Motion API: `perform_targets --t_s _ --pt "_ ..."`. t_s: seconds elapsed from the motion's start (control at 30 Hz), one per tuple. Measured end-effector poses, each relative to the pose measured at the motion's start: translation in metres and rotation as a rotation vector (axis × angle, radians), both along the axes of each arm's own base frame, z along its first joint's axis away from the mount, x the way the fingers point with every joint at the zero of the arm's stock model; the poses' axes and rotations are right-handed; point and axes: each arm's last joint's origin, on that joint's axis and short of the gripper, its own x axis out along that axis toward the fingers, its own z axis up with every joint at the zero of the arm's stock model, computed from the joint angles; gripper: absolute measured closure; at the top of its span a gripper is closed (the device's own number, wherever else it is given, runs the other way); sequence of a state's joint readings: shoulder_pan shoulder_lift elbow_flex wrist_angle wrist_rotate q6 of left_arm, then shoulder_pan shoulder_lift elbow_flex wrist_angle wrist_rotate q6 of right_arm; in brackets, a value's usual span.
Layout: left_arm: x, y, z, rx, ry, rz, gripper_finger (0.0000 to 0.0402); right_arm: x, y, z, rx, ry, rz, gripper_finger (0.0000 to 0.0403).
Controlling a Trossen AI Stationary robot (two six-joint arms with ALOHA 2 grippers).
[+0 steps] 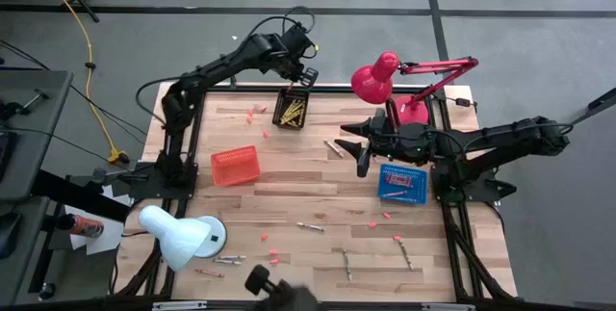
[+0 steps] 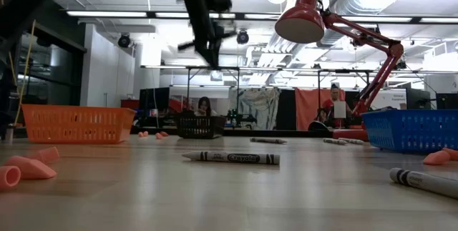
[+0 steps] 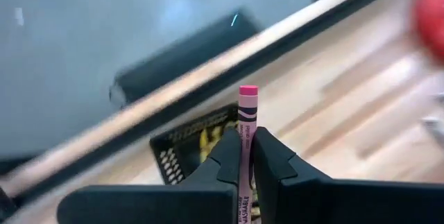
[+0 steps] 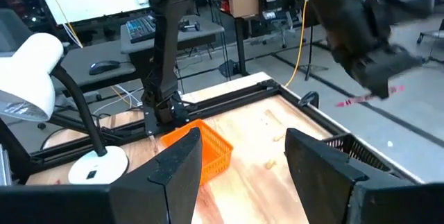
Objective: Sort crayons
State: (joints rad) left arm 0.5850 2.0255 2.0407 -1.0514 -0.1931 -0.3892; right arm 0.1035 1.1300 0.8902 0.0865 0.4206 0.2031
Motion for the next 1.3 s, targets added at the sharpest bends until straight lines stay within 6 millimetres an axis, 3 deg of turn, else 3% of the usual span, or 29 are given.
perform_targets --t_s 0.17,0.27,0.5,0.7,0.83,1.0,1.3 --pt "0.003 -0.056 0.049 0.159 -0.151 -0.11 0.0401 -0.009 -0.004 0.007 -0.024 -0.012 -0.008 0.0203" --pt "-0.001 -0.091 0.053 0.209 -0.238 -0.166 0.0401 -0.019 -0.005 0.013 -0.025 -0.013 -0.012 0.0203" --pt "-0.033 -0.166 0.011 0.205 -0.549 -0.227 0.0401 -0.041 -0.007 0.023 -0.021 -0.029 0.006 0.0203" --pt "-0.051 -0.22 -0.018 0.16 -0.961 -0.438 0.0401 -0.04 -0.005 0.023 -0.012 -0.026 0.078 0.0203" --pt "-0.057 -0.25 -0.027 0.151 -1.076 -0.576 0.0401 -0.036 -0.003 0.021 -0.005 -0.019 0.132 0.0203" --pt "-0.059 -0.269 -0.03 0.175 -1.058 -0.669 0.0401 -0.035 -0.002 0.02 0.02 -0.02 0.144 0.0203" --pt "-0.058 -0.261 -0.031 0.209 -1.033 -0.699 0.0402 -0.035 -0.004 0.02 0.02 -0.028 0.072 0.0203"
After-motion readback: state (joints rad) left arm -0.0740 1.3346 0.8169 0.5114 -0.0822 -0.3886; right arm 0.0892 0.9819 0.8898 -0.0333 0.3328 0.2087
